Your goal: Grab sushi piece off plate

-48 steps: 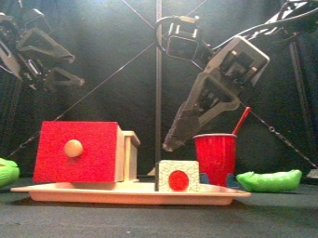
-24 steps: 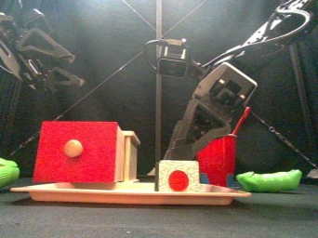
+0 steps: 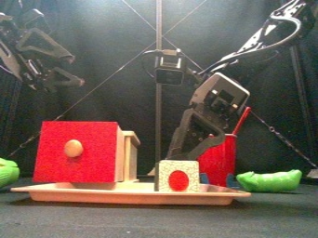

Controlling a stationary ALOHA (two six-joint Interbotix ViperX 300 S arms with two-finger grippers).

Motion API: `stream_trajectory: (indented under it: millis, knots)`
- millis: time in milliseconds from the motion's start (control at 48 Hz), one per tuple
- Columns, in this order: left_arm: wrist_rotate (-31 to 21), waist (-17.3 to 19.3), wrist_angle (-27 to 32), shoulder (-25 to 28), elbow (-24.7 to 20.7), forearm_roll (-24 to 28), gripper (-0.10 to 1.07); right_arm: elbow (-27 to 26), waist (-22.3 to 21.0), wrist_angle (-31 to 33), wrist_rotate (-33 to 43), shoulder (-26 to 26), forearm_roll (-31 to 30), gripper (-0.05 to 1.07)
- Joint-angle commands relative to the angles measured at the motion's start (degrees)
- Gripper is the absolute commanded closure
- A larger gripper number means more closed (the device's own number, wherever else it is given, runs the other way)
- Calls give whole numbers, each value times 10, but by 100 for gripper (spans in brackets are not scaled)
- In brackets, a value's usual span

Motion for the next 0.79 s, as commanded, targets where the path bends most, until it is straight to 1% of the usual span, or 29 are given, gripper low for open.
stream_trajectory:
  millis: [0,125,229,438,479,771]
  knots:
    - [1,2,-5,2,-4,1,2,-15,-3,-3,1,-11,3,18]
    - [0,2,-5,2,-1,0,2,-25,-4,10,1,-12,3,18]
    - [3,2,-5,2,-8,0,2,-33,-4,18,0,-11,-2,18]
    - [1,3,-5,2,-12,1,2,-48,-4,22,0,-10,-5,19]
    - [1,2,-5,2,-14,1,2,-49,-4,22,0,-9,-6,21]
    - [0,2,-5,2,-12,0,2,-50,-10,23,0,-5,-9,44]
